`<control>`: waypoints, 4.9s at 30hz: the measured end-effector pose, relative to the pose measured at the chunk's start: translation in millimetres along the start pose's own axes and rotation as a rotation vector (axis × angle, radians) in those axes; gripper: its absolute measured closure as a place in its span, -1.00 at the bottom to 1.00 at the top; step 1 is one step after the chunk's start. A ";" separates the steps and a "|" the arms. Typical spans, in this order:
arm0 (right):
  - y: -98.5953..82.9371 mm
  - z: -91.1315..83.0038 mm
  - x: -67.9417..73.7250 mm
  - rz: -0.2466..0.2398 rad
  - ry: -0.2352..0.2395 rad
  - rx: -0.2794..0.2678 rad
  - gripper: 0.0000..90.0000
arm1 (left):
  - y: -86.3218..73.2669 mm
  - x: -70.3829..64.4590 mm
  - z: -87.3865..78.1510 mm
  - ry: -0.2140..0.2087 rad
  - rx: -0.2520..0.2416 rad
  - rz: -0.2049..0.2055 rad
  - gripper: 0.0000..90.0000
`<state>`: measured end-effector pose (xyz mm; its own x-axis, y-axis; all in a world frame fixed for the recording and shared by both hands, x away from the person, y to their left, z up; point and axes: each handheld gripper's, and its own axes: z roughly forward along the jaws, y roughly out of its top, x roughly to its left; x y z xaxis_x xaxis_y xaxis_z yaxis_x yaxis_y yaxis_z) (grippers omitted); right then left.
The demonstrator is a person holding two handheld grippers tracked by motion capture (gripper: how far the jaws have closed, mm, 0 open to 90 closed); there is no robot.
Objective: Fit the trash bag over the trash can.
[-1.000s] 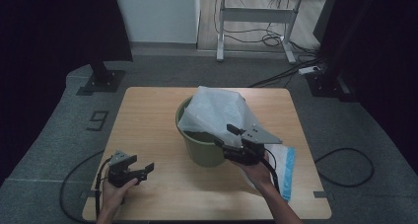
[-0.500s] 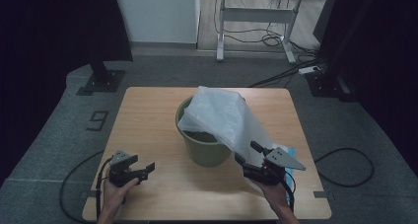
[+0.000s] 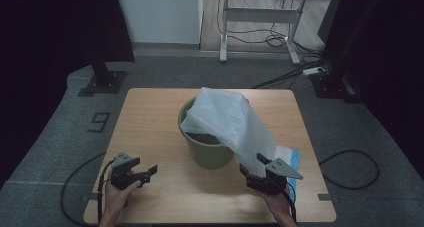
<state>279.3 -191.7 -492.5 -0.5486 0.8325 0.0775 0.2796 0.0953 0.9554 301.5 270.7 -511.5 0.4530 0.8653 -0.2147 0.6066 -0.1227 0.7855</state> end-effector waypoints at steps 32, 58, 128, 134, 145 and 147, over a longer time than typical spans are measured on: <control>-7.7 -0.8 -3.1 -0.007 0.069 0.033 -0.37 | 31.4 -43.8 -15.0 -0.036 -0.092 0.071 -0.66; 5.9 -11.5 -14.5 -0.072 -0.066 -0.033 0.96 | 51.3 -68.9 -20.0 -0.069 -0.128 0.112 -0.64; 114.9 -7.2 -4.6 -0.088 0.107 -0.080 0.96 | 164.8 -193.1 43.6 -0.120 -0.073 0.316 0.45; 114.2 -11.6 -7.6 -0.089 0.128 -0.066 0.89 | 167.3 -190.9 43.5 -0.213 -0.047 0.298 0.89; 94.6 -8.8 -3.7 -0.037 0.079 -0.079 -0.08 | 162.6 -178.4 39.2 -0.230 -0.035 0.265 0.99; 85.6 -9.7 0.6 -0.020 0.064 -0.079 -0.24 | 161.3 -175.4 39.2 -0.224 -0.028 0.255 0.99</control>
<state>295.3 -188.3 -408.0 -0.6029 0.7943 0.0740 0.2067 0.0660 0.9762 345.5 80.1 -370.0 0.7218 0.6800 -0.1290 0.4388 -0.3054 0.8451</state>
